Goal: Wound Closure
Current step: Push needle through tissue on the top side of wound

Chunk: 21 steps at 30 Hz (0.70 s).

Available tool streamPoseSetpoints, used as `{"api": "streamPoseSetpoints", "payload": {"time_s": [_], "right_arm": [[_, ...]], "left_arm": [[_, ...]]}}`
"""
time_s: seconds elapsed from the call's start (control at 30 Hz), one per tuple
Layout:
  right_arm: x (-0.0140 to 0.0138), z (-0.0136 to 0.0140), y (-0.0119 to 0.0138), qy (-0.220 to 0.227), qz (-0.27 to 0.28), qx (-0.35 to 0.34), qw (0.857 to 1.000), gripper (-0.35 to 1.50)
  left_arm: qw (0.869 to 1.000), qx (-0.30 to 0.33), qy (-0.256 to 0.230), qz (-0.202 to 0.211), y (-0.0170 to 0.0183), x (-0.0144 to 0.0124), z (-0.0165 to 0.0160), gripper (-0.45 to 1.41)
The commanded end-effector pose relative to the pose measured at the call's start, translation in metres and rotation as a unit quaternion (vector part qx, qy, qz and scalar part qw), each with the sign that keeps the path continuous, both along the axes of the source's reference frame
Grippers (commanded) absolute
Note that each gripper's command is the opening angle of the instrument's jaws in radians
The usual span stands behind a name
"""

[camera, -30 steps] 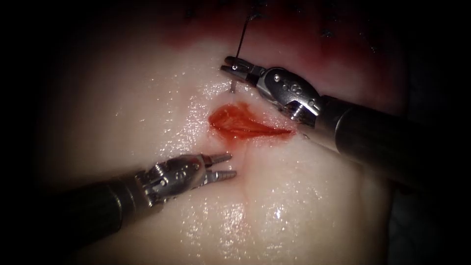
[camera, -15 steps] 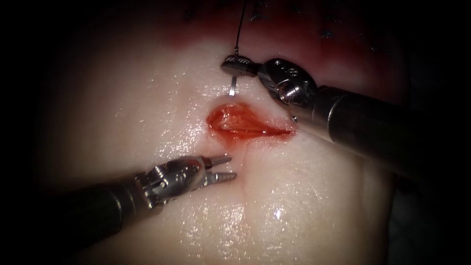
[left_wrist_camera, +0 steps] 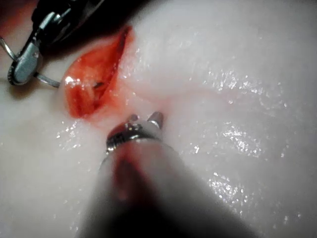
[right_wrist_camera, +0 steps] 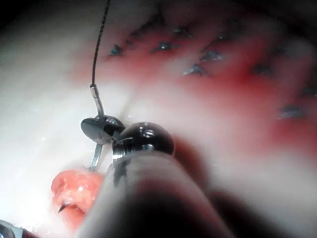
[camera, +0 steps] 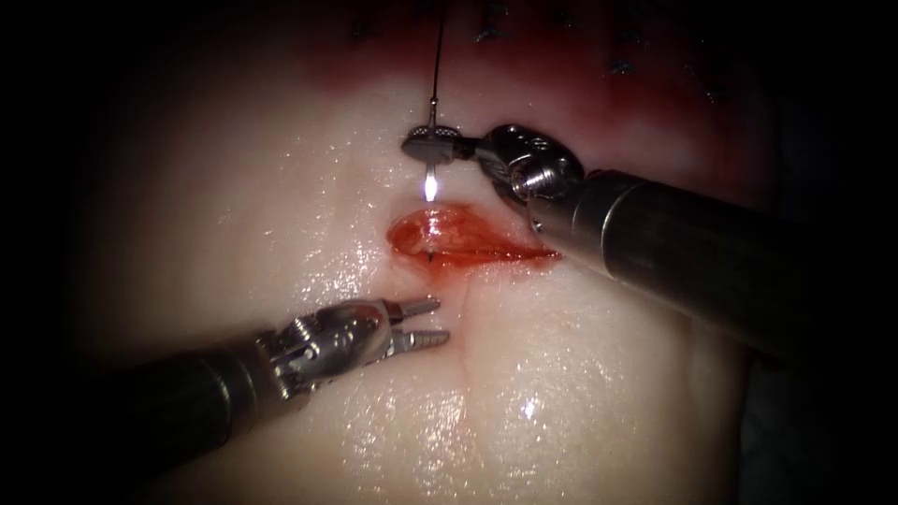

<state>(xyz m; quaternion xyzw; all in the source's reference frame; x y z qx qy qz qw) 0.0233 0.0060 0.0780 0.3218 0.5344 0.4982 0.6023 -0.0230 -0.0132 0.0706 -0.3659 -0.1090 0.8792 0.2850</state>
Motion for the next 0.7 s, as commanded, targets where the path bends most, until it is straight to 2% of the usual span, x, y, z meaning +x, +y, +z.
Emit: {"api": "streamPoseSetpoints", "payload": {"time_s": [0.03,0.23,0.7], "right_arm": [[0.0006,0.0001,0.0001,-0.002,-0.003,0.004,1.0,-0.35],[0.0008,-0.0001,-0.0011,0.005,-0.011,0.026,1.0,-0.35],[0.0016,0.0009,-0.0066,0.021,-0.038,0.069,0.997,-0.35]], "left_arm": [[1.0,0.0,0.0,0.0,0.0002,-0.0006,0.0005,0.18],[1.0,0.0,0.0,0.001,0.0003,-0.0006,0.0005,0.18],[1.0,0.004,-0.003,0.003,0.0008,0.0001,-0.0001,0.16]]}}
